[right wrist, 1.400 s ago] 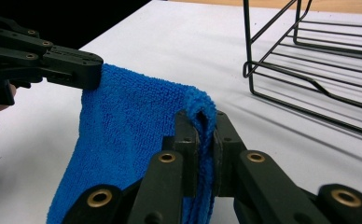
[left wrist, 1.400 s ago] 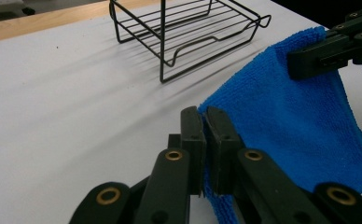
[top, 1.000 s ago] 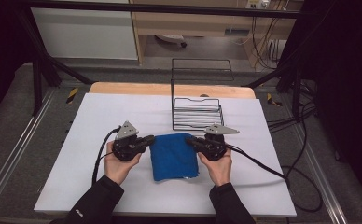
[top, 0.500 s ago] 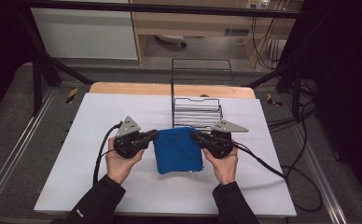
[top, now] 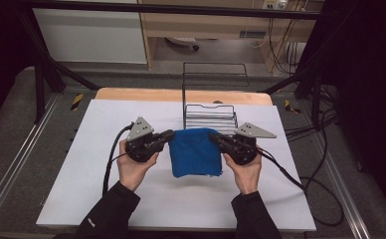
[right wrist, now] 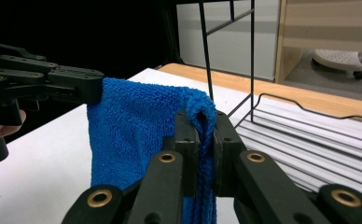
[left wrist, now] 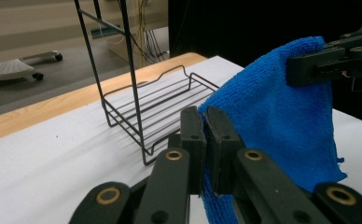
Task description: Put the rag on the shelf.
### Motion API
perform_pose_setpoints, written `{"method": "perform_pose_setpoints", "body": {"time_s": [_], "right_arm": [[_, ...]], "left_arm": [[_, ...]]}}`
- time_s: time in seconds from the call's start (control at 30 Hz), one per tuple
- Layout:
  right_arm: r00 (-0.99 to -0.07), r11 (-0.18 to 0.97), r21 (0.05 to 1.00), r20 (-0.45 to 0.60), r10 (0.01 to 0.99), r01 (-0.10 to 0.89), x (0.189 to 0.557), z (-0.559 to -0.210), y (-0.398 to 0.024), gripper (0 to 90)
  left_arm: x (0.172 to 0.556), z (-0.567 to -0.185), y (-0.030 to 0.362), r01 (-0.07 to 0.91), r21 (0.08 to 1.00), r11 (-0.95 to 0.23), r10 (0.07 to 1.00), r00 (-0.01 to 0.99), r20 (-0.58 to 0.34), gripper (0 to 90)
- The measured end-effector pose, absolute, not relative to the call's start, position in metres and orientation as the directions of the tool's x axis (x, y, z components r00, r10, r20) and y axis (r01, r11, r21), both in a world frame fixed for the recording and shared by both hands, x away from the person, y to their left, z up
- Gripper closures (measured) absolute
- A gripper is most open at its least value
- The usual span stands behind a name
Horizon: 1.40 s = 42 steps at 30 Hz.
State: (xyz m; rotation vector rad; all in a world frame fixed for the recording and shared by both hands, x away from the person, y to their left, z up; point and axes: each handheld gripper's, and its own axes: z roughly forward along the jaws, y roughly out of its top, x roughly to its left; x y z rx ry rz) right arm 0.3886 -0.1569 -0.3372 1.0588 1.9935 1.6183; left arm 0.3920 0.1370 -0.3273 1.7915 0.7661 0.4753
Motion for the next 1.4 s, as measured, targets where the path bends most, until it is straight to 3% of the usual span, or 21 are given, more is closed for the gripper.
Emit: {"method": "perform_pose_setpoints", "body": {"time_s": [1.4], "right_arm": [[-0.618,0.029,0.993,0.05,0.784,0.117,0.394,-0.262,-0.178,84.2]], "left_arm": [[0.418,-0.269,0.114,0.133,0.99,-0.054,0.68,0.73,-0.061,86.1]]}}
